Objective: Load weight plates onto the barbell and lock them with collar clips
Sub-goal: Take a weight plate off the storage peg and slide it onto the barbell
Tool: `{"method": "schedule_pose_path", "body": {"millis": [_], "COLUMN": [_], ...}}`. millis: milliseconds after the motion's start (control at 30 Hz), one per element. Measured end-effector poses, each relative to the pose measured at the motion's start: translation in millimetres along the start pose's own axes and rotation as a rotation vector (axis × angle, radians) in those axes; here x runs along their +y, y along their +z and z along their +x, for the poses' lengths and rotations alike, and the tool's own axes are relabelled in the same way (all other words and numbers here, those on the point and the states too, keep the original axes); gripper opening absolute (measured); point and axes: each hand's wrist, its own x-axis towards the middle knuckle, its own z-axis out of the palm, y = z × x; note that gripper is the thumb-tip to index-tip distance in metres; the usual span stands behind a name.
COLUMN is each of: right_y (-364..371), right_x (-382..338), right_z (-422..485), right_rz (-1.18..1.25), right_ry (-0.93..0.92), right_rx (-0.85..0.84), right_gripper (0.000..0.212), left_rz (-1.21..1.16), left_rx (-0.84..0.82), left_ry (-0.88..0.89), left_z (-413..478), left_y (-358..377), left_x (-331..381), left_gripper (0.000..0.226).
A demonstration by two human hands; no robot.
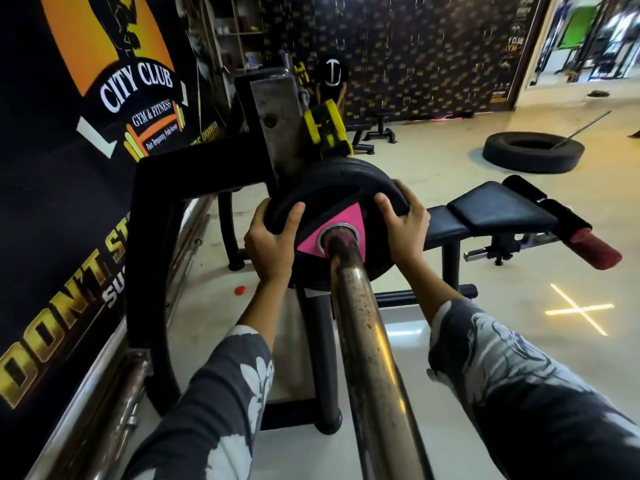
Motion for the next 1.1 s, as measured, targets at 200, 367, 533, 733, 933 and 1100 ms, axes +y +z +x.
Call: {"method": "schedule_pose_path", "body": {"millis": [200, 367, 533, 733, 933, 1100], "right_y": [-21, -54, -117, -208, -264, -289], "right_x": [-17, -50, -90, -133, -146, -124], "right_z": [-28, -98, -180, -284, -366, -409], "right_rz": [-0.098, -0.403, -0.536, -0.557, -0.417, -0.518], "right_ry": [0.111, 0.027, -0.075, -0.162, -0.059, 0.143], "right_rx": [-0.143, -0.245, -0.419, -0.492, -0.534, -0.627], "right_gripper": [0.057, 0.056, 0.043, 0.047, 0.033, 0.028], "left_rz": [0.367, 0.585, 0.656, 0.664, 0.634, 0.639], "left_rx": [-0.235, -0.353, -0.339, -0.337, -0.432, -0.747], "left_ry": [0.072, 0.228, 0.312, 0.34, 0.244, -0.038], "left_z": [-15, -74, -157, -260, -336, -379], "left_y": [-26, -65, -112, -167, -210, -209], "left_x": [17, 55, 105, 174, 204, 191], "left_gripper": [0.058, 0.058, 0.035, 0.024, 0.028, 0.033]}}
